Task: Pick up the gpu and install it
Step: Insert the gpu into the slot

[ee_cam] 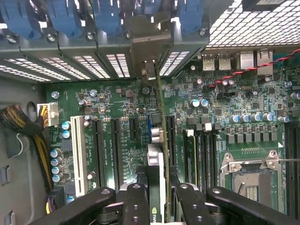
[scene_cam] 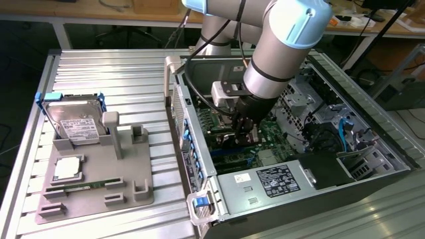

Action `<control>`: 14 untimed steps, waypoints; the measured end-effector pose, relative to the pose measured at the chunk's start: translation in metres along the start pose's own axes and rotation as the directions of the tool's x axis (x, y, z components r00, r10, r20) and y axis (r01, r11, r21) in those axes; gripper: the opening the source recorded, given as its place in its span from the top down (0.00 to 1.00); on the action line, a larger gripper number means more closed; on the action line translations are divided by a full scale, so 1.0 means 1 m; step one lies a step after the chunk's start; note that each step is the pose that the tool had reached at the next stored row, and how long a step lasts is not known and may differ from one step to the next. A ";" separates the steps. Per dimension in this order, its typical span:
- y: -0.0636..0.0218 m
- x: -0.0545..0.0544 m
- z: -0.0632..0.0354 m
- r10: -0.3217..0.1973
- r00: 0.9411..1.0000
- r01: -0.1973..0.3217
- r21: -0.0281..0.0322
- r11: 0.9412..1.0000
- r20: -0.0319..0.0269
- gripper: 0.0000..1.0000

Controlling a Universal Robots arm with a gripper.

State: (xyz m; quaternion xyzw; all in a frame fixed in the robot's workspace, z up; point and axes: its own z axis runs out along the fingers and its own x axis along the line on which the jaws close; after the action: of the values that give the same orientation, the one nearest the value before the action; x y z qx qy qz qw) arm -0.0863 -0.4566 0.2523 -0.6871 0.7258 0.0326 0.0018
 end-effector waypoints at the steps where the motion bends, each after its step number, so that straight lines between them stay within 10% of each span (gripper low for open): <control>1: 0.0000 0.000 0.0001 0.000 1.000 0.000 0.000 1.000 0.000 0.73; 14: 0.0000 0.001 -0.0015 0.000 1.000 0.000 0.000 1.000 0.000 0.73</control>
State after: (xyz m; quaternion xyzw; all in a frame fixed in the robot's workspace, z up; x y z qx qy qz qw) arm -0.0863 -0.4579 0.2537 -0.6871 0.7259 0.0327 0.0019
